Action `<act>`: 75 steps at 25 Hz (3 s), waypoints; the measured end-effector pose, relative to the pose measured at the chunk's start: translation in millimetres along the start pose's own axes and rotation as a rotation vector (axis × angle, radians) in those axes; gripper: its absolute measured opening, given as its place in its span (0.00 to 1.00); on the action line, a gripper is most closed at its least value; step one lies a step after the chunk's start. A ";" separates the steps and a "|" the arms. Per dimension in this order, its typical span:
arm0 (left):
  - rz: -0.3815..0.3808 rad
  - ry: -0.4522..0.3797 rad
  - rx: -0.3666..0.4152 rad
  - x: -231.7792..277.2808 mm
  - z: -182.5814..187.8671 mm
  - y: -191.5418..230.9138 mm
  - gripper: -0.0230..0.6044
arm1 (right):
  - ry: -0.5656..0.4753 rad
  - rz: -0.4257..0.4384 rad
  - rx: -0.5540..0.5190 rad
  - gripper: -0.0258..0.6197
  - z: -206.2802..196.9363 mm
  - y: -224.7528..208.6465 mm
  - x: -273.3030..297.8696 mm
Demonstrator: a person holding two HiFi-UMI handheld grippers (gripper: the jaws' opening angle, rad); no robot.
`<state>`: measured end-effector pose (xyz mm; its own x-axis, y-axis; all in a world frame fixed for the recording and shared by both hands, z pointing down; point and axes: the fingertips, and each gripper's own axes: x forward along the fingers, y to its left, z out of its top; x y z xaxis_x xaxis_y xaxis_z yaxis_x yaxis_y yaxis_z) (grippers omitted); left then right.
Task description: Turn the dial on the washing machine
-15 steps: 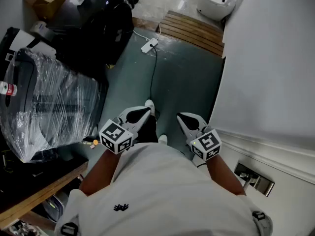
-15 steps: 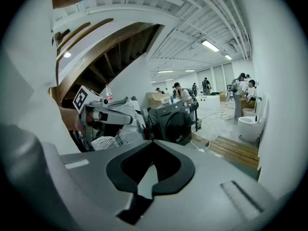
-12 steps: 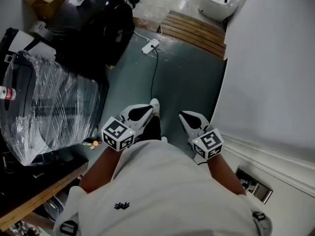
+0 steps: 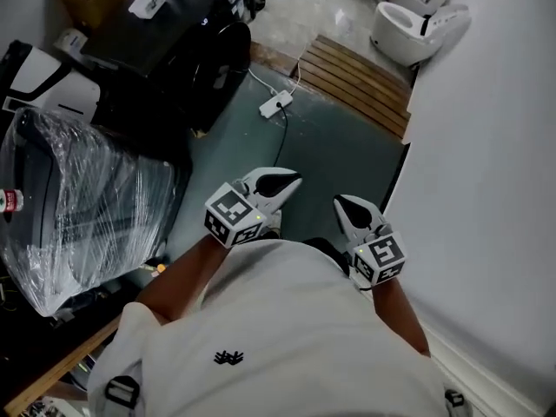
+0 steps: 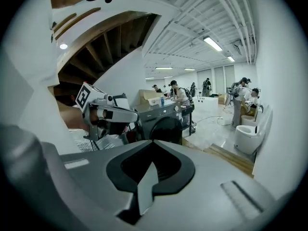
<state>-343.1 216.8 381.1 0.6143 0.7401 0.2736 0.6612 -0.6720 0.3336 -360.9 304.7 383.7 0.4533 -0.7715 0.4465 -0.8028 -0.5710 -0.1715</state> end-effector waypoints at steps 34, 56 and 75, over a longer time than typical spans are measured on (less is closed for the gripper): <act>0.735 -0.238 -0.189 101.5 130.2 301.0 0.17 | 0.091 0.515 -0.481 0.15 177.4 -286.8 376.0; 1.212 -0.360 -0.359 36.3 135.9 369.1 0.17 | 0.160 0.536 -0.654 0.32 213.2 -245.1 737.0; 1.382 -0.363 -0.420 22.4 150.4 390.0 0.17 | 0.205 0.491 -0.527 0.42 213.4 -231.0 807.4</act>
<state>-6.7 -32.3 381.6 0.7491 -0.5499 0.3693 -0.6501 -0.7174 0.2505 273.2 -246.2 596.4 -0.0446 -0.8058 0.5905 -0.9968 0.0749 0.0270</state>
